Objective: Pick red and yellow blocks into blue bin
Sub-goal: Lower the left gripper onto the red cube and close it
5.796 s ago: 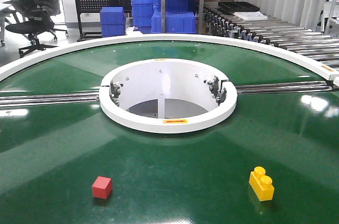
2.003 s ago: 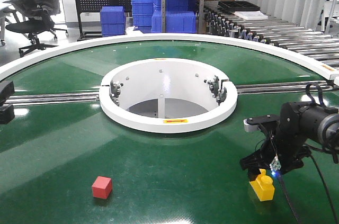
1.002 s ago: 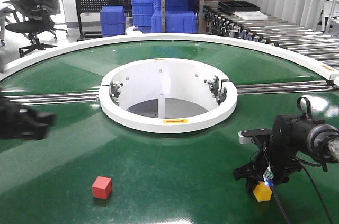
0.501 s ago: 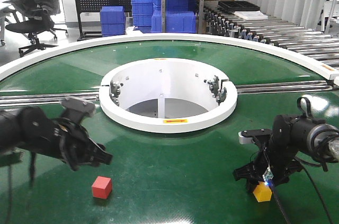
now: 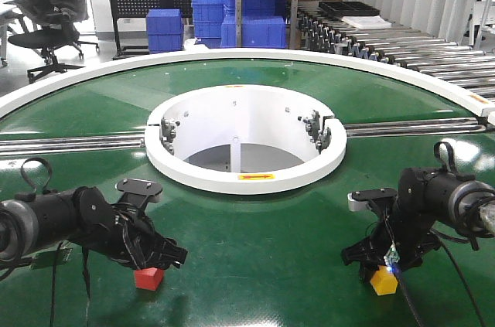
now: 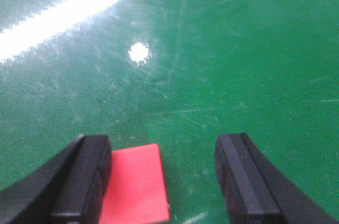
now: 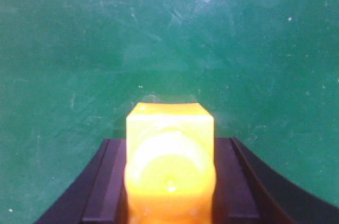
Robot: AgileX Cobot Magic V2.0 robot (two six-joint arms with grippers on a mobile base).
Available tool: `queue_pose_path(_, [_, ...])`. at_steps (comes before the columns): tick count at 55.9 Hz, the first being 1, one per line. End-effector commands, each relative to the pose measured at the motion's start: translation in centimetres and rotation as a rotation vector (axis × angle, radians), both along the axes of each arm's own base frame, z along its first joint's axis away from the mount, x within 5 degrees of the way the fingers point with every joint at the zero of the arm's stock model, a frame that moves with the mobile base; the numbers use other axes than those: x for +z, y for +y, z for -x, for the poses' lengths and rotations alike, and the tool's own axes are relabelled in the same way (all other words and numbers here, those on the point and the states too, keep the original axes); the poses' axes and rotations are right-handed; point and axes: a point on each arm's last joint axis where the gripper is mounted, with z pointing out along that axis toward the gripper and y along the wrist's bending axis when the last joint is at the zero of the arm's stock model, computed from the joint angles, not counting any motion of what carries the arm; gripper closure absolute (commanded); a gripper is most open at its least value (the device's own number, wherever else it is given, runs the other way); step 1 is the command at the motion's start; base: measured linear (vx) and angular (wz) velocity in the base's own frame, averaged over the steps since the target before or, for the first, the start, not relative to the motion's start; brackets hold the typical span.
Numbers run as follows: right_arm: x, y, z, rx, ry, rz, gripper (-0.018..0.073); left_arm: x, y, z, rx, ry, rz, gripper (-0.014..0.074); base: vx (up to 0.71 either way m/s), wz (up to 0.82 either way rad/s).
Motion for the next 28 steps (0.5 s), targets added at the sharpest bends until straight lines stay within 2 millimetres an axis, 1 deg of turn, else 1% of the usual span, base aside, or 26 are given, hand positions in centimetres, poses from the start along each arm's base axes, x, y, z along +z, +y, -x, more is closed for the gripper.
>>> queue_pose_path(1, [4.05, -0.24, -0.22, 0.005, -0.115, 0.0, 0.057, 3.84, -0.21, -0.51, 0.034, -0.142, 0.049, 0.0056, 0.0, 0.0])
queue_pose_path(6, [4.05, -0.24, -0.21, 0.005, -0.114, 0.0, 0.057, 3.99, -0.16, -0.69, 0.044, -0.167, 0.05, 0.0056, 0.0, 0.0])
queue_pose_path(28, [4.04, -0.23, -0.2, 0.004, -0.113, -0.002, 0.057, 4.15, -0.08, -0.51, 0.025, -0.163, 0.027, 0.0056, 0.0, 0.0])
